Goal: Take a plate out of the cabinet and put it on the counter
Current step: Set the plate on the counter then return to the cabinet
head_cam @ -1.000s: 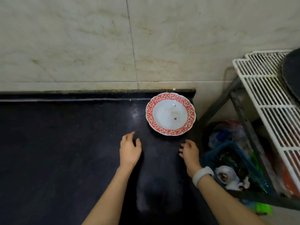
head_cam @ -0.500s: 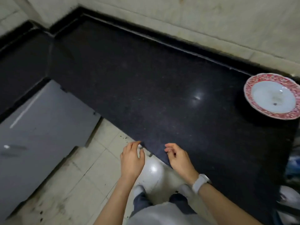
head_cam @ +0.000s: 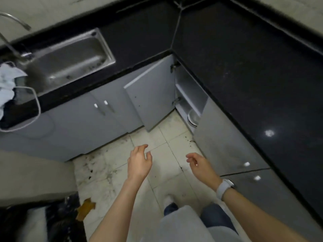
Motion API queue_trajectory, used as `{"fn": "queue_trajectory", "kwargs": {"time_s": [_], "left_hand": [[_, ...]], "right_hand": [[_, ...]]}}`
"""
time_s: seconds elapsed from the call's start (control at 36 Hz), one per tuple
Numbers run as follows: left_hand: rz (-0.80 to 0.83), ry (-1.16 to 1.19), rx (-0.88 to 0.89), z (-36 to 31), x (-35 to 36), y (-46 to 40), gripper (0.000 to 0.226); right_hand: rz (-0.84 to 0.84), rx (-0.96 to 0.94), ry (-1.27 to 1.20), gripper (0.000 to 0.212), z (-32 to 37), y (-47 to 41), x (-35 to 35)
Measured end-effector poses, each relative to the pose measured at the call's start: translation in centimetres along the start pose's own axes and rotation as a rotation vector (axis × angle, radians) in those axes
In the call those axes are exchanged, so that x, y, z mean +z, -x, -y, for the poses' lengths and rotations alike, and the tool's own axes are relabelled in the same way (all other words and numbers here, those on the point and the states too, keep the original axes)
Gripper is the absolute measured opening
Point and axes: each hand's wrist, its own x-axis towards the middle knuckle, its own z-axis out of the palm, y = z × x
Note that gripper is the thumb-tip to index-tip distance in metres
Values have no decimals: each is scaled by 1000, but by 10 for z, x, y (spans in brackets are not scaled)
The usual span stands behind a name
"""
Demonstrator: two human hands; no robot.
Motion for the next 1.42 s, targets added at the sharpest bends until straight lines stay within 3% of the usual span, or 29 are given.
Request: {"fn": "queue_trajectory", "kwargs": {"time_s": [0.22,0.44,0.56,0.69,0.92,1.03,1.17,1.28,1.42], "left_hand": [[-51,-27,-46,37,-49,-91,37],[-84,-66,-30,53,-78,-194,35],[-71,-106,-13,51,-91,-240,35],[-55,-83,-10,51,-109,-284,40],[112,-74,47,50,-123,-340,41],[209,-90,160,40,-120,-369,41],[364,-126,339,18,-108,-398,42],[498,-218,575,-15,-88,-415,47],[619,-435,960,-71,-52,-425,63]], "right_hand": [[46,-90,126,28,78,-95,38],[11,-269,314,36,177,-247,51],[55,-332,532,54,214,-319,58],[155,-410,796,72,222,-372,64],[158,-422,929,81,207,-384,62],[88,-424,956,75,197,-373,57],[-57,-341,933,49,177,-342,50],[-107,-158,879,54,159,-315,49],[-304,76,664,59,152,-292,53]]}}
